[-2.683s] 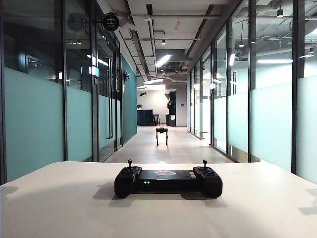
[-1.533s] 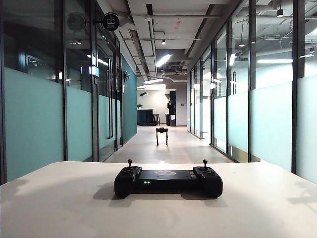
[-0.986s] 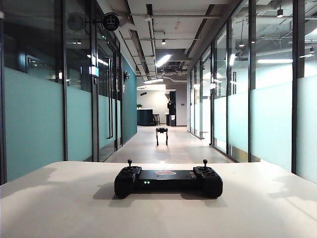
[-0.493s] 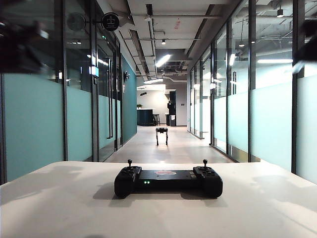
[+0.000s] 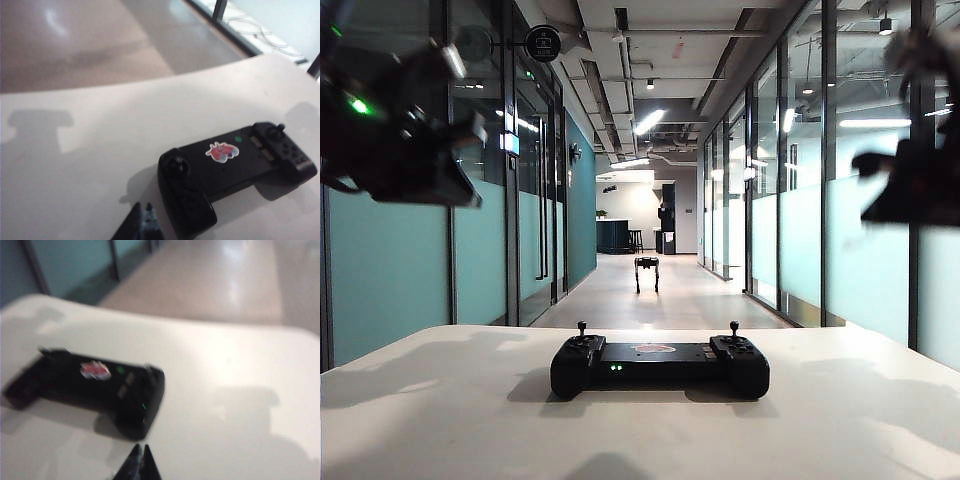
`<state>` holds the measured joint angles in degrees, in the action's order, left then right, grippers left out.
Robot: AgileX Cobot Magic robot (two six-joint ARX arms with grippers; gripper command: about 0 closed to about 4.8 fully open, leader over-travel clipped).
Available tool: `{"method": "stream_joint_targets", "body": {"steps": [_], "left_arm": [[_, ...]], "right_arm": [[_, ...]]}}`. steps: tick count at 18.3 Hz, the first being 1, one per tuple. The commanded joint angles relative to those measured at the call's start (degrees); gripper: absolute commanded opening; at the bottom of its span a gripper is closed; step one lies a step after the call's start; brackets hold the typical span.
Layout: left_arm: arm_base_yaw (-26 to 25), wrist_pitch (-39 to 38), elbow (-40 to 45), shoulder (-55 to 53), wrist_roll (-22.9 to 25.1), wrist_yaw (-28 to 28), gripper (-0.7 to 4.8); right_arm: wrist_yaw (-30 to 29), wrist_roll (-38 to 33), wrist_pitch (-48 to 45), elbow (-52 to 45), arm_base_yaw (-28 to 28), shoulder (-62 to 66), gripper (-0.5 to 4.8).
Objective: Push the left joystick on the remote control sitting on the white table backward to make the robot dog back up in a straight line until it returns close to you.
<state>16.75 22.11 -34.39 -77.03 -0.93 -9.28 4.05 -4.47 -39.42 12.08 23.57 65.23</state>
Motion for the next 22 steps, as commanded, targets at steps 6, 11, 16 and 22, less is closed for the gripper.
{"method": "stream_joint_targets", "body": {"steps": [6,11,16,22], "left_arm": [[-0.07,1.36,-5.66,-8.98,0.28,-5.14,-0.05],[0.48,2.10,-5.97,-12.04,0.28,-6.21,-0.05],[1.36,3.85,-6.34,-13.33,0.48,-6.38,-0.05],[1.57,4.57,-6.38,-13.33,0.46,-6.45,-0.05]], "right_arm": [[-0.42,-1.33,-4.59,8.09,0.83,18.58,-0.02],[-3.15,-1.38,-4.46,16.44,1.49,31.69,0.30],[-5.53,-2.05,-3.80,21.35,1.49,39.95,3.72],[-5.68,-5.49,-2.82,25.90,1.49,44.89,3.64]]}}
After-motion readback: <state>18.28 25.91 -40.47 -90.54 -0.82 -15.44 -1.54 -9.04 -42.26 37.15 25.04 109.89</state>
